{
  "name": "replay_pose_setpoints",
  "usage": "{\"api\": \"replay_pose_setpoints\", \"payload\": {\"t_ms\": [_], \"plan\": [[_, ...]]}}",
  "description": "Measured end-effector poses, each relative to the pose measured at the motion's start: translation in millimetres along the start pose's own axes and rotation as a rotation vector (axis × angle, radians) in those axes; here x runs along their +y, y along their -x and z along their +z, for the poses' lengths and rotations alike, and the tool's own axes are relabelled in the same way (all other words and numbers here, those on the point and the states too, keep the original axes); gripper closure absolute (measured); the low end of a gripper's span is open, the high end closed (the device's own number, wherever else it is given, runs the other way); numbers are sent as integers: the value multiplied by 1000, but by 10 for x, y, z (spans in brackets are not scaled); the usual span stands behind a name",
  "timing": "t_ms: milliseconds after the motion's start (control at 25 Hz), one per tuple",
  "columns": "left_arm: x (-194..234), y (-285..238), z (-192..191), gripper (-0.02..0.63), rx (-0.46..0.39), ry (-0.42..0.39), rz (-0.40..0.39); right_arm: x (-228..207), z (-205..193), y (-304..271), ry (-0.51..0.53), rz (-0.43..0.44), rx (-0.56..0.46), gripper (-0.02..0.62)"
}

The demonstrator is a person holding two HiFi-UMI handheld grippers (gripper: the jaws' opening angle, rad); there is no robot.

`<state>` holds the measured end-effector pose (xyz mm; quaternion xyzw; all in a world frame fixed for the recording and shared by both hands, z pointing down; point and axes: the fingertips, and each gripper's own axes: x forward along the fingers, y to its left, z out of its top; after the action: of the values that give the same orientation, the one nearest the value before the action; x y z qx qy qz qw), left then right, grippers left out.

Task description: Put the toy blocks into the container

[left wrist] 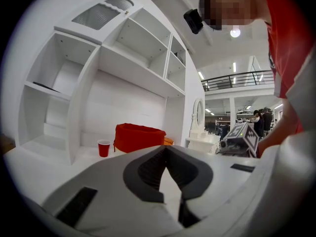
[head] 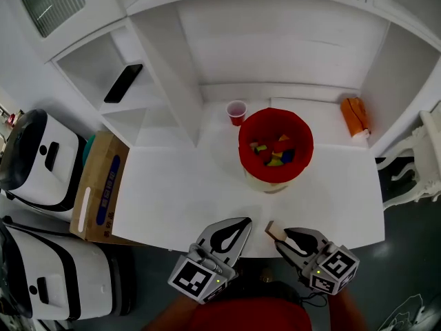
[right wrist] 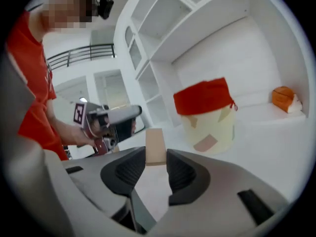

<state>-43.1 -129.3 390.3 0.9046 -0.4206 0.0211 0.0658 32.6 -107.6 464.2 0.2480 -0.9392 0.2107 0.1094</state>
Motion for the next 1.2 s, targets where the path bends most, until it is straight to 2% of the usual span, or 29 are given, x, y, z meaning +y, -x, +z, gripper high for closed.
{"api": "replay_pose_setpoints", "payload": {"t_ms": [120, 280, 400, 520, 640, 840, 1040, 1120, 1200], "plan": [[5, -52, 108, 592, -37, -3, -9, 28, 482, 169, -10, -50, -159, 435], [6, -137, 231, 592, -63, -5, -28, -75, 1096, 274, -26, -112, -295, 434], [11, -213, 305, 592, -78, -11, -41, -224, 1484, 225, -13, -157, -330, 434], [35, -259, 355, 592, -81, -7, -46, -428, 1734, 57, 31, -206, -303, 434], [97, -259, 397, 592, -77, -3, -38, -644, 1856, -146, 37, -239, -268, 434], [209, -243, 440, 592, -76, -1, -21, -870, 1836, -358, -10, -264, -226, 422], [231, -233, 449, 592, -75, 6, -25, -643, 1875, -249, 34, -237, -276, 429], [210, -237, 466, 592, -90, -4, -32, -504, 1887, -150, 55, -218, -313, 484], [173, -234, 501, 592, -102, -15, -43, -368, 1884, -36, 74, -213, -349, 503]]}}
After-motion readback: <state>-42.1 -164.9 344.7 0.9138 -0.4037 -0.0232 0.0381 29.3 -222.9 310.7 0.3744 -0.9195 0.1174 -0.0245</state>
